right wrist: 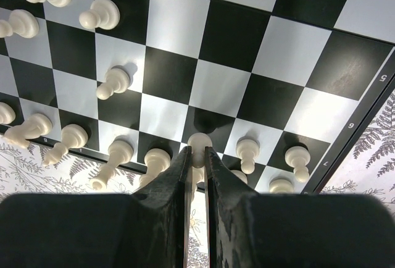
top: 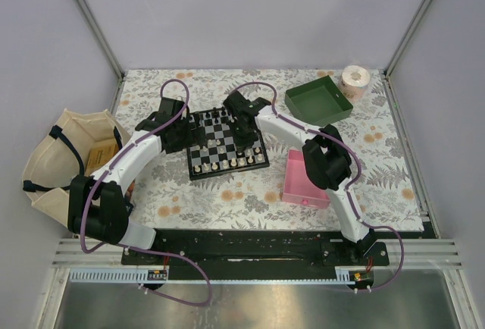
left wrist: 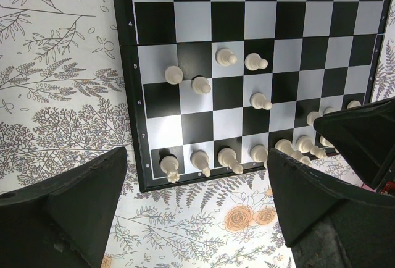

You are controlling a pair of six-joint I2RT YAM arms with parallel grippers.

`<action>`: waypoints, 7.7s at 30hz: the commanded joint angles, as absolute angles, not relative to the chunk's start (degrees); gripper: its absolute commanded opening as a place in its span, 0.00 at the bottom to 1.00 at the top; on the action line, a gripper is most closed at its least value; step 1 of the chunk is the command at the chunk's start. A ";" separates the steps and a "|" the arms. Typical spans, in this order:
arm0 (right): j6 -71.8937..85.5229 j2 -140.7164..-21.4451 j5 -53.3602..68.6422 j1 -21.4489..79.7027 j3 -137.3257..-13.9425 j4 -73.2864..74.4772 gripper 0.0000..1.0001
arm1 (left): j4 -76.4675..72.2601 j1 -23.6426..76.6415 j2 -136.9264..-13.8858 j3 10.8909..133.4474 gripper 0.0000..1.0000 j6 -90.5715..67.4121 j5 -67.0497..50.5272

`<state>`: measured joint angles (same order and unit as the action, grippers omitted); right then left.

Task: Set up the chess pieces on the board

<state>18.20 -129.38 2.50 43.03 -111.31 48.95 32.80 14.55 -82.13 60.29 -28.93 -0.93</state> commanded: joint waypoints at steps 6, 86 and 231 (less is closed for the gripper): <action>17.75 -130.25 2.55 43.59 -113.47 49.49 0.11 | 30.32 14.24 -81.83 61.35 0.99 -29.18 -2.02; 18.10 -141.06 5.98 46.49 -131.04 50.80 0.43 | 29.62 12.48 -72.95 56.60 0.99 -31.73 8.79; 17.05 -147.30 0.70 45.70 -141.50 49.92 0.36 | 28.92 10.90 -74.88 56.34 0.99 -31.29 4.04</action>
